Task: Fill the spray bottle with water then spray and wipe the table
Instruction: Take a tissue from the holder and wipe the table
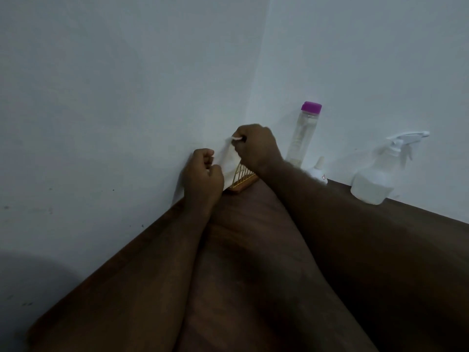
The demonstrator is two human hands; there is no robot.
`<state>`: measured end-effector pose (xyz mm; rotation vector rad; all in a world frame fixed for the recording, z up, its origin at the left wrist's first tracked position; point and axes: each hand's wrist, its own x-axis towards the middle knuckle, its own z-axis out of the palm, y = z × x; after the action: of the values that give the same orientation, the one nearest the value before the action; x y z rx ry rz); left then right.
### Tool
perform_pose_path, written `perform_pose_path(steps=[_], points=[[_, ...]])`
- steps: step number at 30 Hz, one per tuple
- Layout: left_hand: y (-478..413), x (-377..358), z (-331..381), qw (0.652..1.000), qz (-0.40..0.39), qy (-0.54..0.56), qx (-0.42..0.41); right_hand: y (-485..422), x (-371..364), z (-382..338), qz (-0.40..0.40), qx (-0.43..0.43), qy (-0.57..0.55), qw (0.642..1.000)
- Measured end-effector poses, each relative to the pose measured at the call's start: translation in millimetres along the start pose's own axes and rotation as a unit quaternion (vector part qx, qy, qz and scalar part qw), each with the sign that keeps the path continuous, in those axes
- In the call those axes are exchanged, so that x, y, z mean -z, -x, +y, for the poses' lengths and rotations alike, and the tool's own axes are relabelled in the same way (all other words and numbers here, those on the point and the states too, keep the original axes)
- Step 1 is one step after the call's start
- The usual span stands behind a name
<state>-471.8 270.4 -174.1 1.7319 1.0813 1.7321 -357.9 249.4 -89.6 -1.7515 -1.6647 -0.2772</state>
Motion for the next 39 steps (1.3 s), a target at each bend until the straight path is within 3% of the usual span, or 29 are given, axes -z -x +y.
perform_pose_path(steps=[4, 9, 13, 16, 18, 20, 21, 22, 25, 29, 33, 35, 36, 38, 39], points=[[0.0, -1.0, -3.1, 0.998, -0.013, -0.003, 0.057, -10.3, 24.9, -8.3, 0.064, -0.035, -0.078, 0.994], [0.9, -0.5, -0.7, 0.998, -0.001, 0.000, 0.064, 6.4, 60.6, -20.2, 0.040, -0.072, -0.199, 0.976], [0.8, -0.5, 20.0, 0.981, 0.013, 0.138, 0.137, 30.9, 85.2, -25.4, 0.030, -0.156, -0.290, 0.944], [8.0, -0.6, 60.1, 0.912, -0.085, 0.296, 0.272, 52.2, 112.0, -26.9, -0.043, -0.133, -0.261, 0.955], [19.4, 3.9, 82.6, 0.834, -0.194, 0.376, 0.355, 71.4, 133.8, -28.0, -0.080, -0.129, -0.285, 0.946], [35.4, 10.7, 96.9, 0.731, -0.298, 0.459, 0.407, 97.0, 157.4, -25.3, -0.067, -0.141, -0.314, 0.936], [43.5, 15.6, 102.9, 0.696, -0.337, 0.479, 0.415, 110.2, 167.5, -22.3, -0.062, -0.153, -0.314, 0.935], [52.8, 18.2, 109.6, 0.683, -0.374, 0.475, 0.410, 126.8, 178.5, -16.8, -0.060, -0.172, -0.304, 0.935], [80.3, 24.0, 134.6, 0.694, -0.455, 0.423, 0.364, 182.2, 207.1, 0.5, -0.036, -0.242, -0.266, 0.932], [116.1, 41.0, 160.4, 0.758, -0.484, 0.310, 0.309, 259.6, 238.4, -2.5, -0.001, -0.330, -0.294, 0.897], [155.4, 72.9, 181.1, 0.765, -0.525, 0.260, 0.267, 328.4, 251.4, -24.7, 0.029, -0.357, -0.346, 0.867], [171.9, 90.2, 182.1, 0.784, -0.551, 0.168, 0.232, 355.7, 247.9, -29.6, 0.011, -0.371, -0.260, 0.891], [178.3, 97.4, 179.6, 0.808, -0.558, 0.069, 0.177, 365.7, 245.3, -29.2, -0.005, -0.365, -0.179, 0.914], [194.4, 109.9, 168.8, 0.854, -0.498, -0.145, 0.022, 383.8, 242.0, -30.0, -0.014, -0.331, -0.026, 0.943], [205.0, 116.4, 166.3, 0.876, -0.449, -0.171, -0.052, 391.8, 240.2, -30.5, -0.004, -0.313, 0.005, 0.950]])
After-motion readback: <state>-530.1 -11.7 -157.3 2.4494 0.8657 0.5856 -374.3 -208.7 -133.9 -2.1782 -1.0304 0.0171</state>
